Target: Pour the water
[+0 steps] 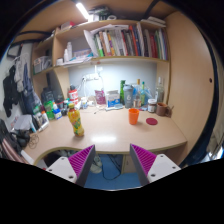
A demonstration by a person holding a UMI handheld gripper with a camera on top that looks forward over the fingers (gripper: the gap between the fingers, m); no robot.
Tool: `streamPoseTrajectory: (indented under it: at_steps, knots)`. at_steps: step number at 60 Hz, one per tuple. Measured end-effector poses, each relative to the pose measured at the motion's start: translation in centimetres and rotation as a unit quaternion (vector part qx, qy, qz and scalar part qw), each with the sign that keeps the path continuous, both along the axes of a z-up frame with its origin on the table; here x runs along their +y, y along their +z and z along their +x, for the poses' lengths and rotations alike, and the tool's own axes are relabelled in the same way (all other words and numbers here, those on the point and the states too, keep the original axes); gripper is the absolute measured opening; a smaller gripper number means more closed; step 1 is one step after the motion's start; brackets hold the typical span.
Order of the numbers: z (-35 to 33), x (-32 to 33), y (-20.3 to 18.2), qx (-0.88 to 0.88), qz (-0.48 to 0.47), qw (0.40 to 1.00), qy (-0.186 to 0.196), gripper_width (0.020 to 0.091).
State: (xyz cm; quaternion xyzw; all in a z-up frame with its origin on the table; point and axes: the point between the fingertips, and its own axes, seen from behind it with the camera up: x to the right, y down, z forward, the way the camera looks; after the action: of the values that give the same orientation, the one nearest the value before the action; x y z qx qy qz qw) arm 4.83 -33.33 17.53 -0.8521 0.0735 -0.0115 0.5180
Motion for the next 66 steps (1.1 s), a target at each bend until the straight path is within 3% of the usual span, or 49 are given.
streamPoseTrajectory:
  at_steps: [10,24,46,58,59,62,66]
  knots:
    - [-4.5,0.4,2.0,0.054,0.032,0.998,0.019,0.0759]
    - [-8.6,5.7,1.0,0.014,0.065,0.996,0.062,0.0759]
    - [-17.3,24.9,-7.5,-0.024,0.112,0.986,0.124,0.0757]
    - [-19.5,32.5,-10.3,-0.045,0.124,0.982,0.135,0.0739]
    - [-19.5,32.9,-10.4,-0.048,0.125,0.982,0.134,0.0719]
    - [-19.2,34.0,-11.0,-0.058,0.12,0.982,0.134,0.0491]
    - [-19.0,34.7,-11.1,-0.051,0.125,0.983,0.126,0.0447]
